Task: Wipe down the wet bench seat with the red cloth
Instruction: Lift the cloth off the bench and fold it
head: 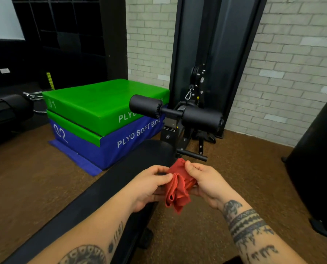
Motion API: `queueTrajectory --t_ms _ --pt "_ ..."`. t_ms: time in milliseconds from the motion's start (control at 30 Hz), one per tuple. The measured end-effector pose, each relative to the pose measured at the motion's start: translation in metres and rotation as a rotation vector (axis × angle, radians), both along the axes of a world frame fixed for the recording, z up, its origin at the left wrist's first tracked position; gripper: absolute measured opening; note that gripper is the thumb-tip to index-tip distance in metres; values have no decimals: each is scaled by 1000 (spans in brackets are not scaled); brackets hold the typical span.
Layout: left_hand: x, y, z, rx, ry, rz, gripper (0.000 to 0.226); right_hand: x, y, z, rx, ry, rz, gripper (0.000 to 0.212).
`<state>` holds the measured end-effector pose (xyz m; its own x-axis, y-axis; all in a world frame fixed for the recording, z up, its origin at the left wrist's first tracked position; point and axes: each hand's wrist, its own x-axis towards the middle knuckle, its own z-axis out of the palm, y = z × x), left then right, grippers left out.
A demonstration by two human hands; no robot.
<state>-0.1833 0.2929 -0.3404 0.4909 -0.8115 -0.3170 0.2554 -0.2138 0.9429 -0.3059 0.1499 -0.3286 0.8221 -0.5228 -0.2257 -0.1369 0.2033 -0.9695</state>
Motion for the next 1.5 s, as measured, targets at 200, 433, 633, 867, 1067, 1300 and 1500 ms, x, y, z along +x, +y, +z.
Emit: queueTrajectory --t_ms 200,433,633,867,1067,1300,1500 --pt "-4 14 25 -89 -1 -90 37 -5 -1 42 -48 -57 -74 27" --pt "-4 -6 22 -75 -293 -19 11 16 -4 47 -349 -154 -298 18" --pt "31 -36 -22 -40 -257 -51 21 60 -54 5 -268 -102 -327 11" --pt "92 -158 -5 -98 -334 132 18 148 -191 45 -846 72 -318 9" --pt "135 -268 34 -124 -576 215 27 209 -294 77 -976 88 -529 10" --pt "152 -332 50 58 -640 236 26 240 -360 82 -936 259 -472 12" --pt "145 -337 59 304 -837 116 44 213 -324 82 -1427 568 -222 36"
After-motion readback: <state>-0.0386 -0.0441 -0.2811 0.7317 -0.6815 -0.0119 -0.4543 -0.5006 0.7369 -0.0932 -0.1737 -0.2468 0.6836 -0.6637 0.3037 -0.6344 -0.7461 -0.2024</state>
